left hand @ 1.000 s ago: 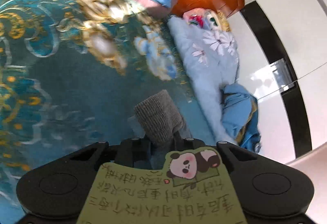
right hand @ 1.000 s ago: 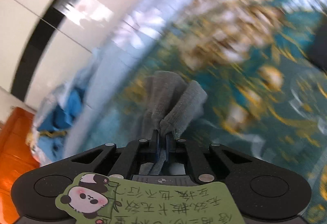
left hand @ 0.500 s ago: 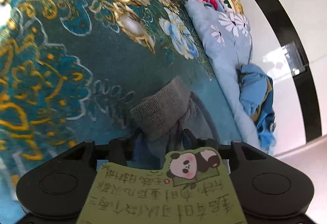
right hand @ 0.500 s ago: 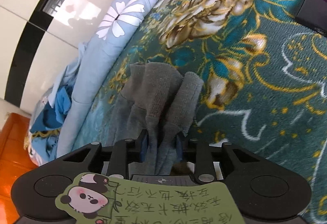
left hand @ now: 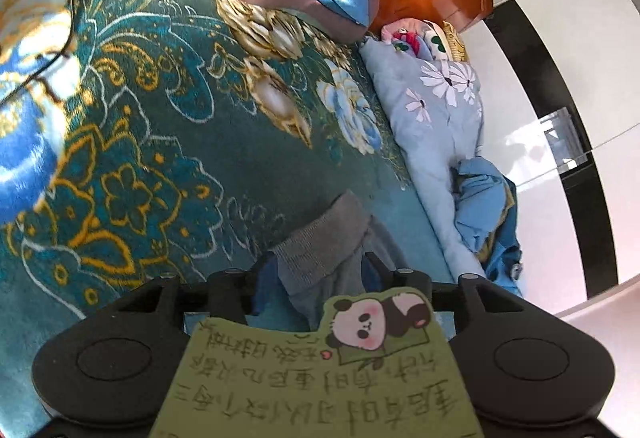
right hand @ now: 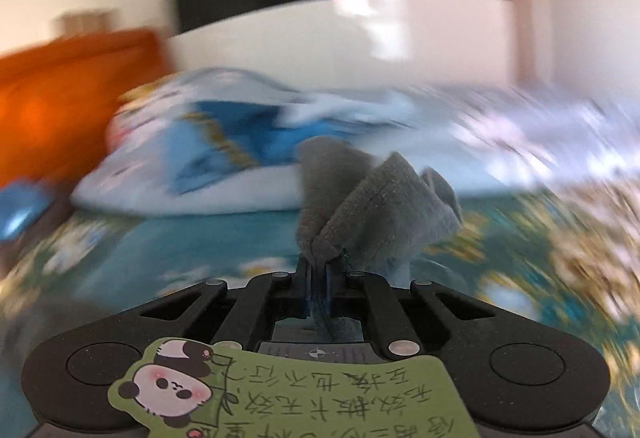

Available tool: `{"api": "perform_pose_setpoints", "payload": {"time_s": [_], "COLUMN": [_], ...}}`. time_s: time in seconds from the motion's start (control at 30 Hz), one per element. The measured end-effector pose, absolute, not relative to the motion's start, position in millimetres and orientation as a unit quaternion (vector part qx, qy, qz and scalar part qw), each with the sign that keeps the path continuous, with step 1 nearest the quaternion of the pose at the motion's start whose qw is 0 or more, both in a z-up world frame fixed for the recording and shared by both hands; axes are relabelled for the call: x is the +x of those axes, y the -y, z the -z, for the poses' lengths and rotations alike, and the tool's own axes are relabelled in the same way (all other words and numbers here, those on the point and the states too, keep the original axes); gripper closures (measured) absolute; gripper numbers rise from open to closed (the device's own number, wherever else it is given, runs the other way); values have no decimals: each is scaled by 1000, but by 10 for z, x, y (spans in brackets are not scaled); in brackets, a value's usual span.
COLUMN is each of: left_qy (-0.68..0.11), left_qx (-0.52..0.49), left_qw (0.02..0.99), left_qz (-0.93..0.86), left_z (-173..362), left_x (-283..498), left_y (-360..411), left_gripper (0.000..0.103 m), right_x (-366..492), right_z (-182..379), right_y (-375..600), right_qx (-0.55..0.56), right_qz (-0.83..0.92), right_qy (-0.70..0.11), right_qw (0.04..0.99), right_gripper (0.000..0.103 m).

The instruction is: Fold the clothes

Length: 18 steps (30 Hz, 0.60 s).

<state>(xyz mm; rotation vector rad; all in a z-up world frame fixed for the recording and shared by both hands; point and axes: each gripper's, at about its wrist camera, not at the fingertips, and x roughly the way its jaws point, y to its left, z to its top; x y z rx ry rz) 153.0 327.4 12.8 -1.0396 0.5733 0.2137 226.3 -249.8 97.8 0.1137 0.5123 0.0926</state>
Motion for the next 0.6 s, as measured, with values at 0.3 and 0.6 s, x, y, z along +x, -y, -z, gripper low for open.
{"api": "perform_pose_setpoints", "payload": {"time_s": [0.3,0.6], "left_qy": [-285,-315], "left_qx": [-514,-509], "left_qw": [805,801], "left_qz": [-79,-18], "left_z": [31,104], "left_x": [1499,1648], "left_y": [-3187,-2807], "left_gripper": [56,55], "right_x": [2165,1859], "right_z": [-292,-348], "right_y": [1109,1180], "right_qx": [-96,-63], "right_qz": [-133,-127], "right_qy": [-332,-338], "right_qw": [929,930], "right_gripper": [98,97]}}
